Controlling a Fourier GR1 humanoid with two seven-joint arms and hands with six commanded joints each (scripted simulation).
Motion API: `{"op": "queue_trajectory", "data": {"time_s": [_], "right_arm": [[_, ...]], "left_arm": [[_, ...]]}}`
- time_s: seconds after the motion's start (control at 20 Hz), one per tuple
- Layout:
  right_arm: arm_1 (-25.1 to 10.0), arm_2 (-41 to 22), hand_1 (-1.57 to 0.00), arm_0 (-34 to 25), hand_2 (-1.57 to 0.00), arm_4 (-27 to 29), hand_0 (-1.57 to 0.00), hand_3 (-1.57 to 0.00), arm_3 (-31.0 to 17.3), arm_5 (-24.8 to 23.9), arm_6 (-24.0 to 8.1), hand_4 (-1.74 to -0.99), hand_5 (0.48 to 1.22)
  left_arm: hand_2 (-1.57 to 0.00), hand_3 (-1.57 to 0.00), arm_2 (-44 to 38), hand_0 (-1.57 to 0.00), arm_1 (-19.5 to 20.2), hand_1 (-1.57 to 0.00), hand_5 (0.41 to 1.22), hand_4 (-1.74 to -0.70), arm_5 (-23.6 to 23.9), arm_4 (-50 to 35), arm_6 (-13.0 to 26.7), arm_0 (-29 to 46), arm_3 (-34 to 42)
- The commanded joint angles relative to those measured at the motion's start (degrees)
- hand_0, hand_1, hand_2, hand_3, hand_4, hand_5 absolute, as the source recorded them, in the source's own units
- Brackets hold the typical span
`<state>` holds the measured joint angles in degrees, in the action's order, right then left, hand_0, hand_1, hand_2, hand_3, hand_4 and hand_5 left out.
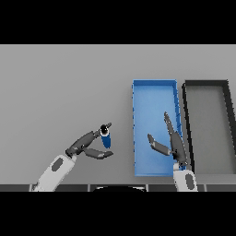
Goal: Pick up the blue pipe and place it into the blue bin.
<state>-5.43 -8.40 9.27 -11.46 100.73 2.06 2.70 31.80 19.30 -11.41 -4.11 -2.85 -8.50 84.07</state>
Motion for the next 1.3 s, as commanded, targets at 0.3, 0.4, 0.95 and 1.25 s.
{"op": "queue_trajectory", "data": {"time_s": [0.3,0.4,0.95,1.25], "right_arm": [[-1.1,1.1,0.0,0.3,0.0,1.4,0.0,0.0,0.6,0.8,0.1,-1.204,0.605],[-1.0,0.9,0.0,0.3,0.0,1.0,0.0,0.0,0.7,0.5,-0.4,-1.196,0.605],[-1.1,1.4,0.0,0.2,0.0,2.2,0.0,0.0,0.2,1.2,-0.2,-1.192,0.602],[-1.5,1.3,0.0,0.6,0.0,0.9,0.0,0.0,-0.3,0.7,0.6,-1.18,0.604]], "left_arm": [[-0.04,-0.01,-0.2,0.0,-5.7,0.0,0.558,-1.24,-0.8,-1.3,-4.6,-3.1,-5.7],[-0.22,-0.12,-0.7,-0.03,-6.9,-0.14,0.617,-1.29,-0.2,-1.7,-4.8,-3.5,-6.6],[-1.43,-1.35,2.1,-1.39,-8.7,-1.42,1.16,-1.68,2.7,-0.4,-8.5,-2.1,-5.5],[-1.53,-1.45,1.8,-1.52,-10.5,-1.53,1.205,-1.73,4.8,-2.7,-6.8,-3.7,1.8]]}}
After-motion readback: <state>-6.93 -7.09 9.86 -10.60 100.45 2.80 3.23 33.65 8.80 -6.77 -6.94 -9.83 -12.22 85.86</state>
